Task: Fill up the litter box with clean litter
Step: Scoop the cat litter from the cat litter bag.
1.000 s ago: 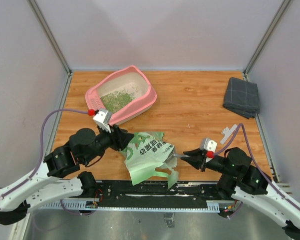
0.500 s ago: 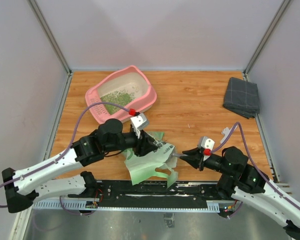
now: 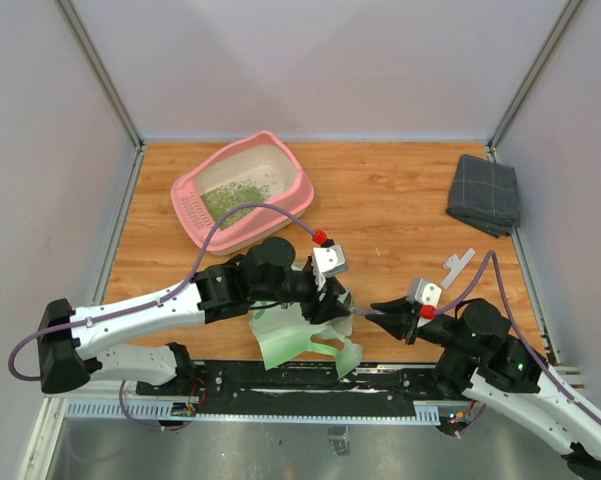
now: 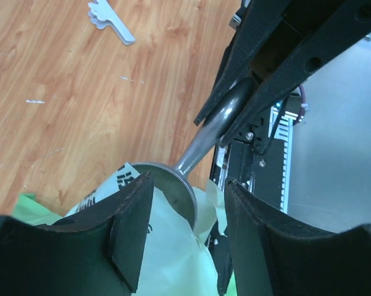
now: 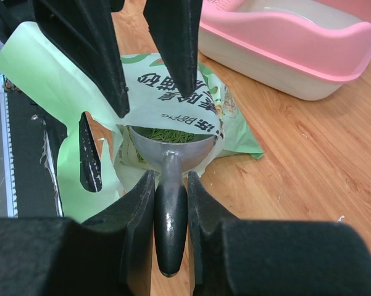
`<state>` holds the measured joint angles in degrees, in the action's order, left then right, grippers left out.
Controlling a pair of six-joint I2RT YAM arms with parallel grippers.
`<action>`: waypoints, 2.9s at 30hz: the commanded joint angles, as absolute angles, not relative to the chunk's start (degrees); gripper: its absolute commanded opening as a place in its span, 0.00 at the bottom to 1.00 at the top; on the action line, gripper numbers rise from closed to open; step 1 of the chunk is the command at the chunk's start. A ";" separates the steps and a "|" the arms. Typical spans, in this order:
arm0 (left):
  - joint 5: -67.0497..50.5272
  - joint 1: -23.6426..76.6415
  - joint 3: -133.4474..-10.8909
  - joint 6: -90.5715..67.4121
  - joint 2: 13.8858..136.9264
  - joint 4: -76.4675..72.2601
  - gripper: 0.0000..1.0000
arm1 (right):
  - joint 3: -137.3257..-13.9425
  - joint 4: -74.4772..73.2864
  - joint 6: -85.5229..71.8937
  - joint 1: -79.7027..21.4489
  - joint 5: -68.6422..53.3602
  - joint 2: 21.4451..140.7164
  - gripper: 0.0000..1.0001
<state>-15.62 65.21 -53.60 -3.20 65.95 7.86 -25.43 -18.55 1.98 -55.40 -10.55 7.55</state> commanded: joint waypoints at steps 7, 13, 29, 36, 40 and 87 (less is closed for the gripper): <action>-15.62 66.22 -55.67 2.67 68.67 10.10 0.49 | -28.94 -17.25 2.63 -54.37 -10.55 5.71 0.01; -15.59 66.79 -55.20 2.50 69.74 9.72 0.50 | -28.75 -17.09 2.64 -54.36 -10.65 5.71 0.01; -13.71 67.99 -52.98 5.71 73.46 9.34 0.52 | -29.16 -16.86 3.14 -54.36 -10.32 6.28 0.01; -14.58 68.22 -50.36 6.74 71.46 5.74 0.09 | -29.57 -17.43 2.70 -54.33 -9.92 8.06 0.01; -13.67 68.20 -49.69 7.81 69.58 4.73 0.00 | -32.79 -21.57 2.72 -54.32 -6.59 10.87 0.06; -3.21 69.79 -50.84 9.98 69.42 6.21 0.00 | -68.80 -57.03 -9.64 -53.98 -6.92 61.07 0.55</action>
<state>-5.13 69.56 -49.47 8.80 70.59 13.69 -72.12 -61.23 -6.57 -53.91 -5.89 61.30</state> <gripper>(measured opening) 0.034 0.538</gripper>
